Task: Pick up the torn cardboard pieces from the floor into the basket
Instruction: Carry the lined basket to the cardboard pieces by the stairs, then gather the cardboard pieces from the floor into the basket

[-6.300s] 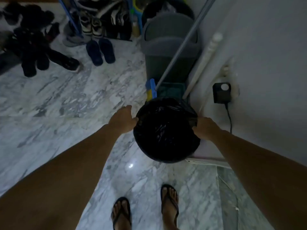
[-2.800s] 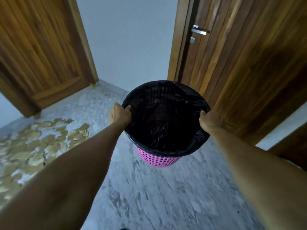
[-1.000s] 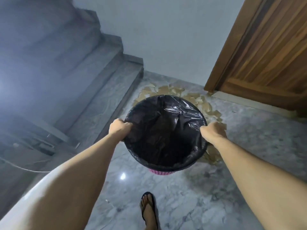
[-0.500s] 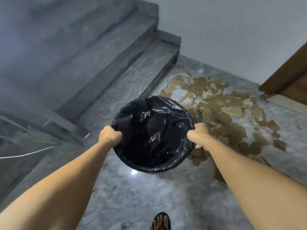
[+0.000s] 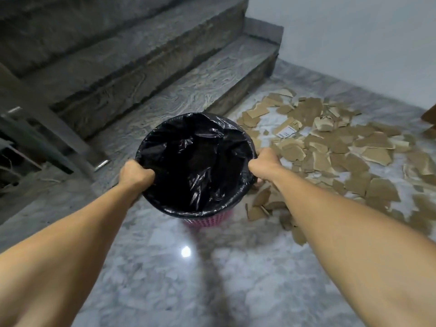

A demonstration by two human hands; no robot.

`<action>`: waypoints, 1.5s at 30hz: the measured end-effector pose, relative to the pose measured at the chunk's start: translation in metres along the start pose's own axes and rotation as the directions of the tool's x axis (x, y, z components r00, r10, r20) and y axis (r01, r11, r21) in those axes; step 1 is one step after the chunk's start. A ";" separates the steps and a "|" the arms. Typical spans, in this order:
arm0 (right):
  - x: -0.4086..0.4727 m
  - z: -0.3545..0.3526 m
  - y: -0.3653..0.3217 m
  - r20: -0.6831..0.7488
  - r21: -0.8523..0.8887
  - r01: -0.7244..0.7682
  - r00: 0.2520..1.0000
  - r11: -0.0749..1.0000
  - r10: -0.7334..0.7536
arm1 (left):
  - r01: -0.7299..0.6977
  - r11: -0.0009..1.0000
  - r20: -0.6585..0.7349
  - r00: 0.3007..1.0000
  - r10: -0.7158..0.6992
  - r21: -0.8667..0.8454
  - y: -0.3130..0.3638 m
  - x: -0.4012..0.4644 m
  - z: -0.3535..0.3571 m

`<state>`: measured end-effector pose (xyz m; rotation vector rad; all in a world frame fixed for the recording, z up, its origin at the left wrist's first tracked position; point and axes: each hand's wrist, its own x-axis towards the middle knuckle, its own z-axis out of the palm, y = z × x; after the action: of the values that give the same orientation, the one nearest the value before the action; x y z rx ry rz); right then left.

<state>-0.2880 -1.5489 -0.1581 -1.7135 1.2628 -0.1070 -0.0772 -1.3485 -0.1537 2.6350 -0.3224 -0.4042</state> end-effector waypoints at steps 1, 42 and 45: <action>0.001 0.002 0.004 -0.015 0.003 0.010 1.000 1.000 -0.010 | -0.010 1.000 -0.010 1.000 0.010 -0.017 -0.002 -0.002 0.004; -0.094 -0.216 0.352 -0.159 -0.003 -0.371 0.917 0.928 0.366 | -0.675 0.728 0.677 0.593 0.435 0.124 0.178 -0.254 0.263; -0.066 -0.208 0.358 -0.124 0.002 -0.401 0.909 0.916 0.398 | -0.649 0.745 0.664 0.626 0.409 0.153 0.175 -0.228 0.290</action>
<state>-0.6814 -1.6279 -0.2797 -1.4497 1.6892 0.0476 -0.4137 -1.5503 -0.2680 2.4926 -1.5132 -1.0410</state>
